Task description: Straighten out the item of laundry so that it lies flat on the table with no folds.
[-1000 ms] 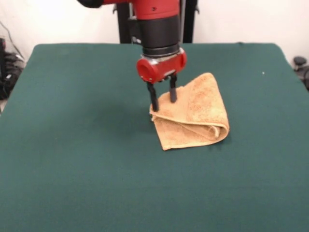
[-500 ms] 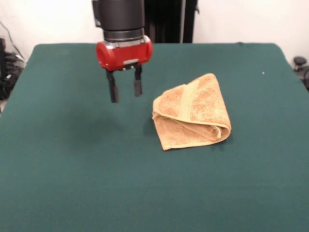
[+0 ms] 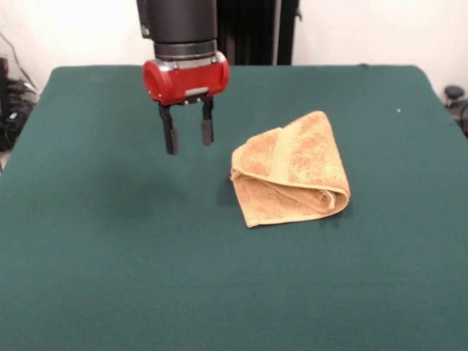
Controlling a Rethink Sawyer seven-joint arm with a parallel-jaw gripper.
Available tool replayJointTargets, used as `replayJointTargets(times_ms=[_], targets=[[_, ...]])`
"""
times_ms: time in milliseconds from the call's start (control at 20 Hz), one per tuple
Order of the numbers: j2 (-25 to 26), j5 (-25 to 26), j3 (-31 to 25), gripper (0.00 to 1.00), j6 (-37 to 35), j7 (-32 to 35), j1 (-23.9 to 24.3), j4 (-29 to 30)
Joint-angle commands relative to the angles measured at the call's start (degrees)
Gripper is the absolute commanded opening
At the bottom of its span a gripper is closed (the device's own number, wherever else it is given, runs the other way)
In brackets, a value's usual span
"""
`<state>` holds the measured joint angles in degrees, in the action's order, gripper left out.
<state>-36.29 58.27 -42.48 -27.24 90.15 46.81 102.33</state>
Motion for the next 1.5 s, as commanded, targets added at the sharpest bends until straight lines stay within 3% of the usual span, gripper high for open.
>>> replayJointTargets(times_ms=[50, 850, 1500], targets=[[6.39, -1.51, -3.77, 1.00, -3.88, -12.78, -2.43, -0.02], [8.91, -7.21, -10.20, 1.00, -7.62, -19.24, 3.31, 0.25], [10.61, -4.38, -9.53, 1.00, -8.05, -19.55, 2.56, -2.66]])
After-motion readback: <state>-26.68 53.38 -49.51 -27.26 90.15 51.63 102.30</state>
